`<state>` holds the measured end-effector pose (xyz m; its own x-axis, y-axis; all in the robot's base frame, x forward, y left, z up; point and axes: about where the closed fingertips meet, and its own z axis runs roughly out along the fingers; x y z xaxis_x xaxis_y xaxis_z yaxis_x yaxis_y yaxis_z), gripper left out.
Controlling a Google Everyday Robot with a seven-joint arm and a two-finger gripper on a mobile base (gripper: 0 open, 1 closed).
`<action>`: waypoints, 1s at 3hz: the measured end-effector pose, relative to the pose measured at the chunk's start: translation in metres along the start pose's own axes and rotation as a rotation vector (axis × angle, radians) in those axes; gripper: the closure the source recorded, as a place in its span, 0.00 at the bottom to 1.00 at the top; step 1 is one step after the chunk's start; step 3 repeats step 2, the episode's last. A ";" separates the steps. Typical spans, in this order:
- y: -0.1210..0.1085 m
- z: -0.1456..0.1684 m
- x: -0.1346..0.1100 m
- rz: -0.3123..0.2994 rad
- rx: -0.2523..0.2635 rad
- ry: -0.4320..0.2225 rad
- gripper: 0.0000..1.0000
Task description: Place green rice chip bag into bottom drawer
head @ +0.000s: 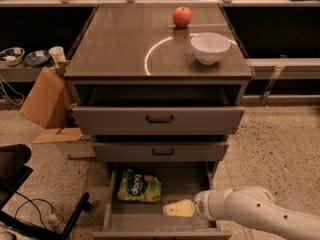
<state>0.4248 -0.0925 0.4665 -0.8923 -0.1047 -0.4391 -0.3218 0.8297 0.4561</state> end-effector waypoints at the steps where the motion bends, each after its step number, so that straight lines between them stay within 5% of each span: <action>1: 0.033 -0.069 0.011 0.009 0.054 0.039 0.00; 2: 0.063 -0.139 0.004 -0.013 0.168 0.009 0.00; 3: 0.063 -0.139 0.004 -0.013 0.168 0.009 0.00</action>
Offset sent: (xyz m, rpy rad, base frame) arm -0.0728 -0.0689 0.3136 -0.4535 -0.2628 -0.1872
